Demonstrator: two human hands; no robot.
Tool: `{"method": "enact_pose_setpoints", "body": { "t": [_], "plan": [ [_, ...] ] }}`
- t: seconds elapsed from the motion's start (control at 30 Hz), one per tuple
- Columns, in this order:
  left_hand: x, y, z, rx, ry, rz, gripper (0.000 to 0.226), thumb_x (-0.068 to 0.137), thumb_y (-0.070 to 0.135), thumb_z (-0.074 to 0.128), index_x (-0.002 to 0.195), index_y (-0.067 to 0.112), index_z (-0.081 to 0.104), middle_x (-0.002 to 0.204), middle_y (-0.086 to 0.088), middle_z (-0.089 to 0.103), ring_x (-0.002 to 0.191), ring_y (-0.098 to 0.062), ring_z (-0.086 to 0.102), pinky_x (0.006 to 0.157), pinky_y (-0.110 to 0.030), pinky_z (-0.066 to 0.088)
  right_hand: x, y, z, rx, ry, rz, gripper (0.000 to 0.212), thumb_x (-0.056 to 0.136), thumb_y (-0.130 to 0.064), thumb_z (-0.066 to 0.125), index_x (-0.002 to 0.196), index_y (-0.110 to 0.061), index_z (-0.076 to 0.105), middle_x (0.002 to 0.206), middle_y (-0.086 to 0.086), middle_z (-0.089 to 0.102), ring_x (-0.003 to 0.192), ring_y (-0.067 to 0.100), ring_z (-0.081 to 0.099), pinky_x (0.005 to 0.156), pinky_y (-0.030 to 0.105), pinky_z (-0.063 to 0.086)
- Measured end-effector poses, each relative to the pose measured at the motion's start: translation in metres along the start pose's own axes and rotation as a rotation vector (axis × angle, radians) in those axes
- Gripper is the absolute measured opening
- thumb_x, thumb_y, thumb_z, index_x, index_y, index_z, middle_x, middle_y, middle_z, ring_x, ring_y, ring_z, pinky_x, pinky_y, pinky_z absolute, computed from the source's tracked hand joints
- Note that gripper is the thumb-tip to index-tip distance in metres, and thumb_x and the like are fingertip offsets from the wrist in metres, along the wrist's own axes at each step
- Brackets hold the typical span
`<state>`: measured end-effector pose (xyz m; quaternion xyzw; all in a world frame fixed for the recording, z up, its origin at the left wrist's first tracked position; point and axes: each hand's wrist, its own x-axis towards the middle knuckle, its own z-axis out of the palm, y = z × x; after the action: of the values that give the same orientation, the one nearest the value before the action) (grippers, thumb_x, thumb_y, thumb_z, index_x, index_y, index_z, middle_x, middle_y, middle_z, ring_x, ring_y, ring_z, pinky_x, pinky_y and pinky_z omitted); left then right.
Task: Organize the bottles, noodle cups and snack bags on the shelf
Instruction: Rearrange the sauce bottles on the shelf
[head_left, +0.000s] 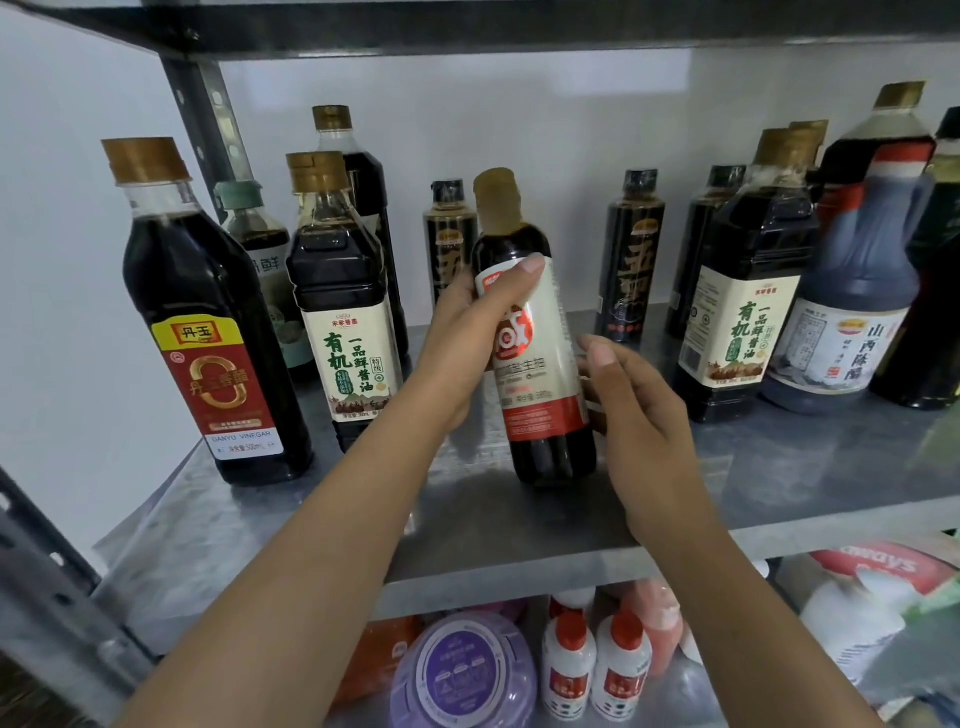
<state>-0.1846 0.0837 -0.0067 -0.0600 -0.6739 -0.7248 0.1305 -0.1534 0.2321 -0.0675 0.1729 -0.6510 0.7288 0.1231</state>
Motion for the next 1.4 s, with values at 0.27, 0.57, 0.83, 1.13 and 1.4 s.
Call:
{"method": "enact_pose_setpoints", "body": {
  "t": [0.27, 0.57, 0.83, 1.13, 1.4],
  "plan": [
    [0.002, 0.002, -0.005, -0.19, 0.017, -0.051, 0.065, 0.078, 0.056, 0.075, 0.122, 0.009, 0.063, 0.105, -0.009, 0.073, 0.097, -0.025, 0.071, 0.094, -0.046, 0.057, -0.001, -0.001, 0.0, -0.011, -0.011, -0.017, 0.043, 0.087, -0.049, 0.054, 0.119, -0.022, 0.065, 0.105, -0.005, 0.074, 0.102, 0.011, 0.07, 0.093, 0.036, 0.057],
    [0.002, 0.002, -0.002, -0.328, -0.031, -0.039, 0.063, 0.078, 0.053, 0.066, 0.119, 0.005, 0.062, 0.098, -0.006, 0.072, 0.08, -0.017, 0.07, 0.072, -0.033, 0.055, -0.003, -0.008, 0.007, -0.303, -0.314, 0.017, 0.078, 0.078, -0.049, 0.074, 0.145, -0.045, 0.033, 0.12, -0.034, 0.056, 0.108, -0.018, 0.055, 0.089, 0.007, 0.049],
    [0.003, -0.003, 0.006, -0.168, -0.068, 0.02, 0.064, 0.077, 0.041, 0.075, 0.129, 0.008, 0.057, 0.12, -0.016, 0.068, 0.108, -0.026, 0.068, 0.096, -0.045, 0.056, 0.0, -0.002, 0.004, -0.418, -0.139, -0.017, 0.092, 0.08, -0.037, 0.081, 0.152, -0.039, 0.025, 0.111, -0.036, 0.049, 0.094, -0.034, 0.044, 0.072, -0.007, 0.038],
    [0.004, -0.014, 0.012, -0.116, -0.056, 0.0, 0.066, 0.077, 0.01, 0.084, 0.13, 0.016, 0.046, 0.118, -0.015, 0.066, 0.101, -0.026, 0.071, 0.081, -0.039, 0.061, 0.004, 0.001, 0.004, -0.356, -0.135, -0.014, 0.086, 0.08, -0.04, 0.08, 0.151, -0.037, 0.032, 0.113, -0.037, 0.052, 0.1, -0.03, 0.047, 0.077, -0.006, 0.04],
    [0.007, -0.013, 0.016, -0.11, -0.033, 0.014, 0.059, 0.081, 0.004, 0.078, 0.131, 0.012, 0.047, 0.104, -0.009, 0.067, 0.087, -0.021, 0.071, 0.075, -0.037, 0.061, 0.003, 0.001, 0.002, -0.153, -0.102, 0.001, 0.04, 0.101, -0.048, 0.043, 0.139, -0.038, 0.051, 0.115, -0.026, 0.067, 0.109, -0.011, 0.061, 0.09, 0.014, 0.049]
  ]
}}
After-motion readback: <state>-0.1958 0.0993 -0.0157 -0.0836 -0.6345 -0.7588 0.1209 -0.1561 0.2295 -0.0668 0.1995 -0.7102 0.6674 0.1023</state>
